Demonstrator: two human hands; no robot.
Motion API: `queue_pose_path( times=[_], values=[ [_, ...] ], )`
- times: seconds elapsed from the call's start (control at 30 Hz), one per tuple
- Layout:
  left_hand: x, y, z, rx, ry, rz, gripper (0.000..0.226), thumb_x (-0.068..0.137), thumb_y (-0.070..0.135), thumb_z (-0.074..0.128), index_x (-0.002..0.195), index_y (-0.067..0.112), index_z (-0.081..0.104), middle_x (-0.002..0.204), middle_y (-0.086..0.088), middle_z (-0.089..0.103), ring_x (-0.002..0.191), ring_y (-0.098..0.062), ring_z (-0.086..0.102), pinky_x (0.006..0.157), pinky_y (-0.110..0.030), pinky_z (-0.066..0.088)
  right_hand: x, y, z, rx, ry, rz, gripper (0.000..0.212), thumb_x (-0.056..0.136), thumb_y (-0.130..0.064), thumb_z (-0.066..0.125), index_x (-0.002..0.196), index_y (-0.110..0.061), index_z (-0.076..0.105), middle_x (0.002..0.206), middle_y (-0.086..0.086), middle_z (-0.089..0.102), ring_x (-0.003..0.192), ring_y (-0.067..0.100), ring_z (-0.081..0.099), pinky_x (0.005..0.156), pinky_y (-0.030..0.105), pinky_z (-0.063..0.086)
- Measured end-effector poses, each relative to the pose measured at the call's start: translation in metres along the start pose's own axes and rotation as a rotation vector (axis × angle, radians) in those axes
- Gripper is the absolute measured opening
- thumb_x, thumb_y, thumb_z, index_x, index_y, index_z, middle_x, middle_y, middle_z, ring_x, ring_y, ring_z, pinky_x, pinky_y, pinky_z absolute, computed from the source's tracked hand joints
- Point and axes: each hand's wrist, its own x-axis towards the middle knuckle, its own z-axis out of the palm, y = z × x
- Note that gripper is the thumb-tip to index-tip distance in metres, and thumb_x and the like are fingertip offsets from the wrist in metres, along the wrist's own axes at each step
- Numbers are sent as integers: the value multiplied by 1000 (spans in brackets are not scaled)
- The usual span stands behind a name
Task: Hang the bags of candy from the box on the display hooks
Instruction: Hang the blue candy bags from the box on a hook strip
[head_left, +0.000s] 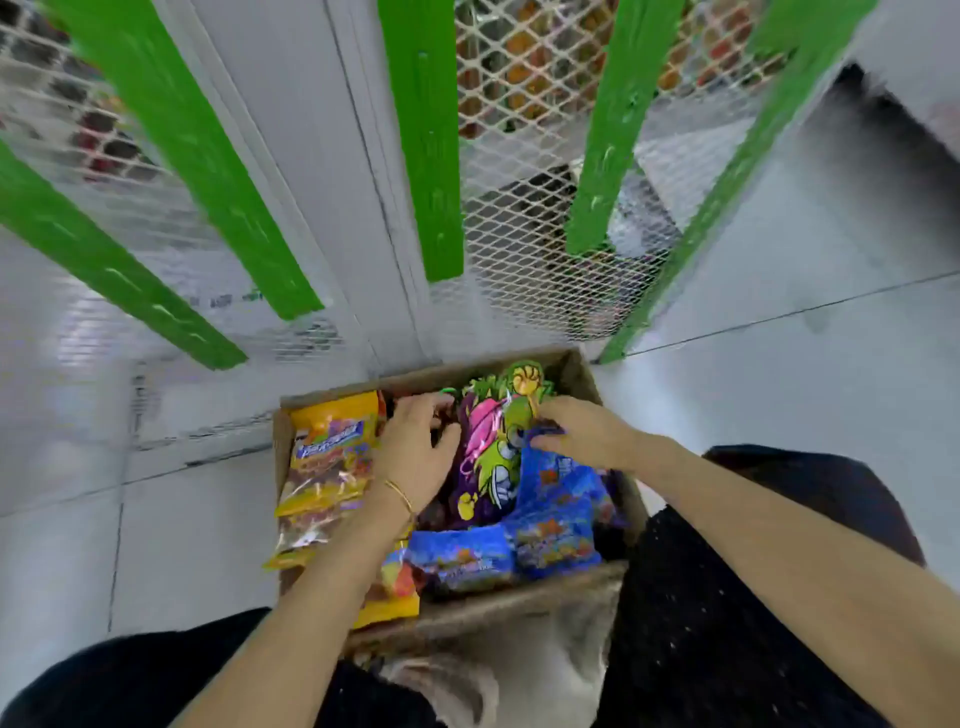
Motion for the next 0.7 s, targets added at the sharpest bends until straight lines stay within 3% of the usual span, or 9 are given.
queue_pose_path(
  times=[0.07, 0.17, 0.23, 0.37, 0.43, 0.5, 0.57, 0.7],
  values=[
    [-22, 6, -1, 18, 10, 30, 28, 87, 12, 57, 115, 10, 58, 108, -8, 53, 83, -12, 49, 83, -16, 33, -16, -1, 5, 3, 83, 39, 36, 89, -30, 59, 116, -6, 53, 114, 15, 55, 108, 29, 50, 90, 38, 40],
    [-38, 8, 2, 35, -7, 34, 27, 89, 16, 54, 116, 13, 58, 110, -4, 51, 85, -8, 48, 84, -16, 33, -24, -5, 4, -54, 89, 55, 29, 89, -25, 59, 110, -5, 54, 112, 16, 56, 110, 29, 49, 89, 37, 41],
    [-50, 14, 9, 31, -26, 34, 27, 90, 18, 53, 117, 16, 57, 114, 0, 49, 89, -6, 49, 85, -15, 34, -27, -9, 9, -85, 103, 53, 16, 89, -22, 58, 99, -11, 53, 106, 14, 56, 105, 29, 52, 80, 35, 42],
    [-55, 26, 24, 34, -67, 23, 30, 91, 18, 53, 121, 20, 54, 114, 5, 43, 100, -9, 51, 91, -23, 42, -16, -11, 1, -102, 152, 5, 11, 90, -20, 58, 86, -17, 48, 90, 6, 53, 93, 27, 55, 70, 34, 42],
    [-45, 31, 28, 4, -54, -6, 34, 89, 19, 56, 123, 18, 52, 114, 4, 44, 101, -9, 51, 92, -27, 44, -13, -6, -18, -1, 187, -82, 15, 88, -17, 60, 81, -15, 46, 83, 4, 51, 82, 24, 51, 67, 31, 41],
    [-32, 38, 30, -42, -48, -37, 36, 88, 20, 60, 123, 15, 52, 112, 3, 49, 99, -9, 52, 91, -27, 45, -14, -3, -46, 95, 165, -177, 16, 88, -11, 61, 81, -13, 46, 73, 0, 46, 68, 15, 42, 58, 15, 34],
    [-16, 44, 29, -120, -46, -67, 32, 86, 17, 62, 117, 12, 56, 104, 2, 57, 93, -10, 55, 85, -23, 45, -14, -2, -69, 258, 139, -214, 21, 88, -7, 60, 76, -14, 46, 64, -6, 42, 58, 5, 36, 52, 10, 30],
    [7, 56, 19, -155, -6, -78, 6, 87, 17, 62, 82, 16, 60, 70, 3, 53, 61, -5, 47, 58, -19, 34, -13, 3, -83, 704, 99, -226, 31, 90, -1, 55, 68, -17, 42, 55, -3, 38, 46, 2, 34, 47, 12, 31]
  ],
)
